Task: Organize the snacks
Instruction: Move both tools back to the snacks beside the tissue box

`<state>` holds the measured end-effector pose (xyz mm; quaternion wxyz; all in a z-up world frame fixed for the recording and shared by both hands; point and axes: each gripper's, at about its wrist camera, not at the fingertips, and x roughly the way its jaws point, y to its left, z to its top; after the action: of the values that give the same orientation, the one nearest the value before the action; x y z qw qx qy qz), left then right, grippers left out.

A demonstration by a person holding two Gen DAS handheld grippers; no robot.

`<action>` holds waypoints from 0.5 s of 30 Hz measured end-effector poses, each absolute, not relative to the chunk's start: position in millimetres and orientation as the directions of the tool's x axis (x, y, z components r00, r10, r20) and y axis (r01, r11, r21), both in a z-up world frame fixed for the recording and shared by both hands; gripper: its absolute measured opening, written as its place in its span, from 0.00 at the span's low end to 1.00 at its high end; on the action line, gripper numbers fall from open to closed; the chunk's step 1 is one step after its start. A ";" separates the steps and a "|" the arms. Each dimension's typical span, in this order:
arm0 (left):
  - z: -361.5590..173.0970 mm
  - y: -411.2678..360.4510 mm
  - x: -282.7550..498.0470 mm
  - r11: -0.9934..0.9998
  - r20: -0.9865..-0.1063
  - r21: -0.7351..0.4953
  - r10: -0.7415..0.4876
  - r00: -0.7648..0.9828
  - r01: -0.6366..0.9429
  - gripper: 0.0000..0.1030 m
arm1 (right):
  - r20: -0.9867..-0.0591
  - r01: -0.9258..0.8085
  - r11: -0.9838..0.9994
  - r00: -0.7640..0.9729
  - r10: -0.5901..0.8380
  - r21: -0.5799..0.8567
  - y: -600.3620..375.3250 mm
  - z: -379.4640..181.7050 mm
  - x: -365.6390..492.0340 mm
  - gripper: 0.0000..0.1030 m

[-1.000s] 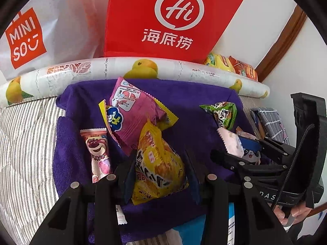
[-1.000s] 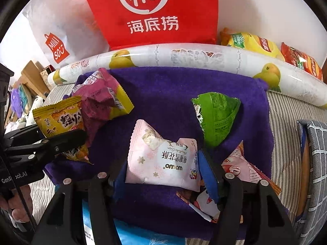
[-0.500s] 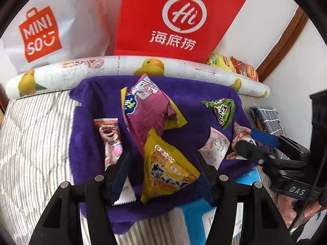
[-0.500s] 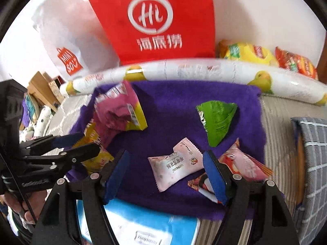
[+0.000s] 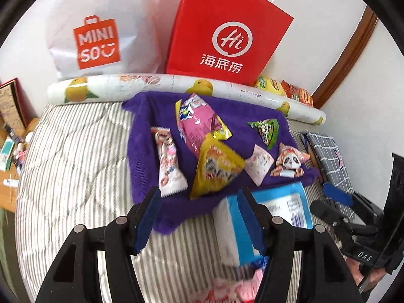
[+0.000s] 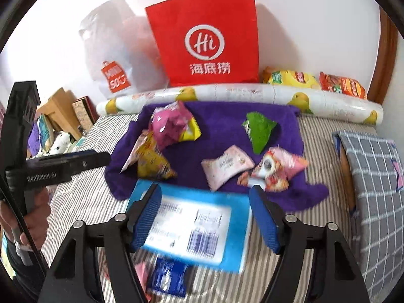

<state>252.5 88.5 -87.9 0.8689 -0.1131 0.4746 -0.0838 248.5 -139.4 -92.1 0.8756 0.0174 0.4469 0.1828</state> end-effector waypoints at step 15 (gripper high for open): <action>-104.1 96.3 189.9 0.964 -0.823 -0.267 -0.235 0.517 0.014 0.59 | -0.852 -0.289 0.930 0.403 0.334 0.228 -135.1 -157.1 181.1 0.52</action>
<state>189.9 96.3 -104.1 0.8634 -0.1140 0.4862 -0.0722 181.1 -135.1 -157.1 0.8374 0.0220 0.5136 0.1859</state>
